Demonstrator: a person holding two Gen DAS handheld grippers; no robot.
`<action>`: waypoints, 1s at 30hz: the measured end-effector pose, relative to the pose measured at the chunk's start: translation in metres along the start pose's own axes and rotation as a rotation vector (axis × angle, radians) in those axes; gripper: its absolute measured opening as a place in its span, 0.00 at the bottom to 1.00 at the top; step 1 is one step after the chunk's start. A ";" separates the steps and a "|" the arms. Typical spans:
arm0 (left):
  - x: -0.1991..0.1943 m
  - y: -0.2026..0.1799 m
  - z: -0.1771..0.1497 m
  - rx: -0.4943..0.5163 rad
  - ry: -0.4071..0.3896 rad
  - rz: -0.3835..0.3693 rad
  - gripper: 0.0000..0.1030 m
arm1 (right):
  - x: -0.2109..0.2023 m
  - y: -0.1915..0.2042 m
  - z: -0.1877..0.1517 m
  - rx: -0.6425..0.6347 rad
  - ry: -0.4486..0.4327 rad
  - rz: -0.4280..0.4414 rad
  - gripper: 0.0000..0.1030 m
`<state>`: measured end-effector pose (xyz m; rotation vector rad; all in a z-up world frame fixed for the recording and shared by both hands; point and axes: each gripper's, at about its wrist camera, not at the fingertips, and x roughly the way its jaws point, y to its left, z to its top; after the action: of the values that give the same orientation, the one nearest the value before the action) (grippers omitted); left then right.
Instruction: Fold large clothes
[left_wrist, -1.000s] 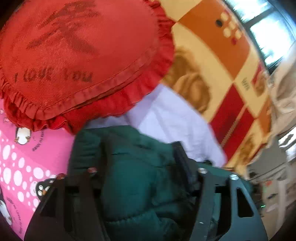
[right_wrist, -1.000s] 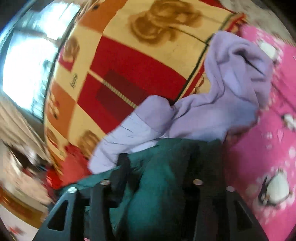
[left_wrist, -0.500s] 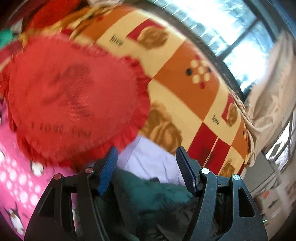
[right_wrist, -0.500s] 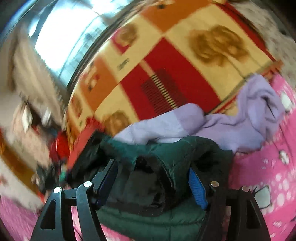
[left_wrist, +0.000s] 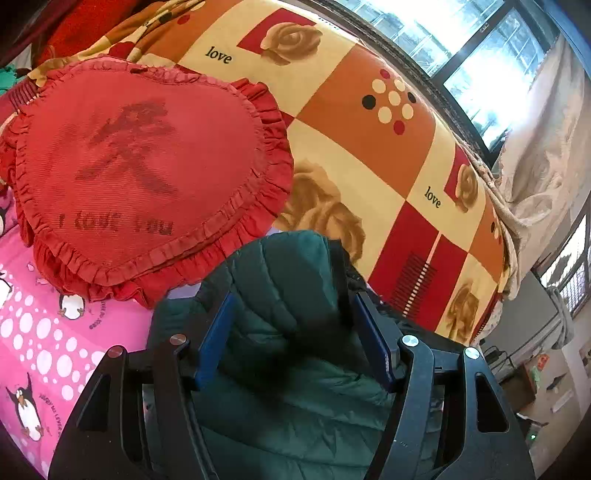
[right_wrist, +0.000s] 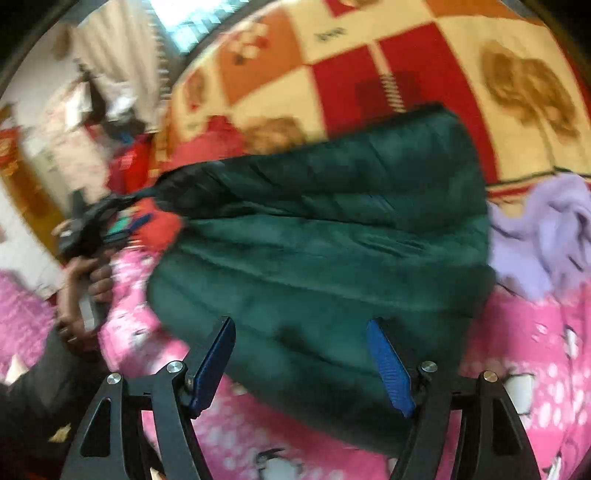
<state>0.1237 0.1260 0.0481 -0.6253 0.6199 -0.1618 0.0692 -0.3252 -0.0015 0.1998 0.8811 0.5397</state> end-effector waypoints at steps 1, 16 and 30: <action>0.001 0.000 -0.001 0.000 0.005 0.005 0.63 | 0.003 -0.004 0.001 0.021 -0.004 -0.024 0.69; 0.094 0.012 -0.017 0.184 0.207 0.358 0.66 | 0.073 -0.032 0.054 0.223 -0.009 -0.453 0.90; 0.057 0.044 -0.006 0.020 0.262 0.182 0.68 | 0.007 -0.042 0.041 0.199 -0.158 -0.403 1.00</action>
<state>0.1641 0.1402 -0.0096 -0.5288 0.9231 -0.0795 0.1197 -0.3552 0.0038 0.2343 0.7934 0.0592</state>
